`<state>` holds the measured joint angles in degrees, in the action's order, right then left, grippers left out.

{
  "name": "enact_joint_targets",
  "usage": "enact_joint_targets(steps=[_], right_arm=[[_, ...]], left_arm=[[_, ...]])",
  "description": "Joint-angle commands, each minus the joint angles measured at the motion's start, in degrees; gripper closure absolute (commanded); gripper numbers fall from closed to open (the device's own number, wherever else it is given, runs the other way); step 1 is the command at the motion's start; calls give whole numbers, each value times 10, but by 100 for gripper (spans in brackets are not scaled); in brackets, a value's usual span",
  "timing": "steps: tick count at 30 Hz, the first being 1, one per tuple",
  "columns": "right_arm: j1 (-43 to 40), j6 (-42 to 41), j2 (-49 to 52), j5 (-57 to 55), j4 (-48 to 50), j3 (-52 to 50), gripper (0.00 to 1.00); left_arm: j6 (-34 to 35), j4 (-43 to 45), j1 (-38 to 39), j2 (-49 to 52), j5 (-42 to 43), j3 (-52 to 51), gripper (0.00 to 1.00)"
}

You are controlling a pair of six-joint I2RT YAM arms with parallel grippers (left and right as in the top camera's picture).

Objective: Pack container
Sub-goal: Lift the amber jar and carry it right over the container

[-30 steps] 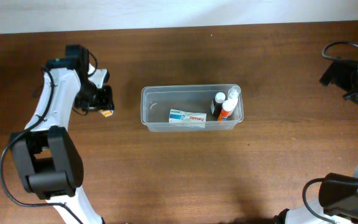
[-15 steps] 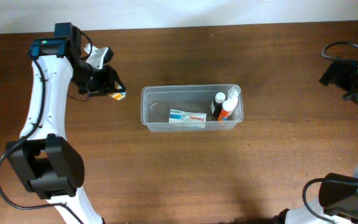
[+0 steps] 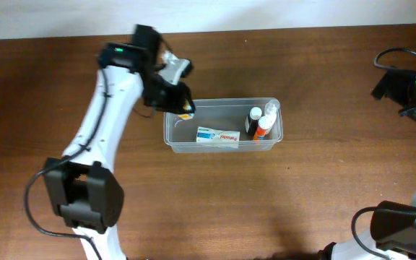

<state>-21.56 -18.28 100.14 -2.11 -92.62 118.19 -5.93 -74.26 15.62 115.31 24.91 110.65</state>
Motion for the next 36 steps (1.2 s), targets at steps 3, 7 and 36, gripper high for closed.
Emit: enact_joint_targets(steps=[3, 7, 36], right_arm=[[-3, -7, -3, -3, 1, 7, 2], [-3, -7, -3, -3, 1, 7, 1], [-3, -7, -3, -3, 1, 7, 2]], left_arm=[[22, 6, 65, 1, -216, 13, 65], [52, 21, 99, 2, -287, 6, 66], [171, 146, 109, 28, -275, -147, 65]])
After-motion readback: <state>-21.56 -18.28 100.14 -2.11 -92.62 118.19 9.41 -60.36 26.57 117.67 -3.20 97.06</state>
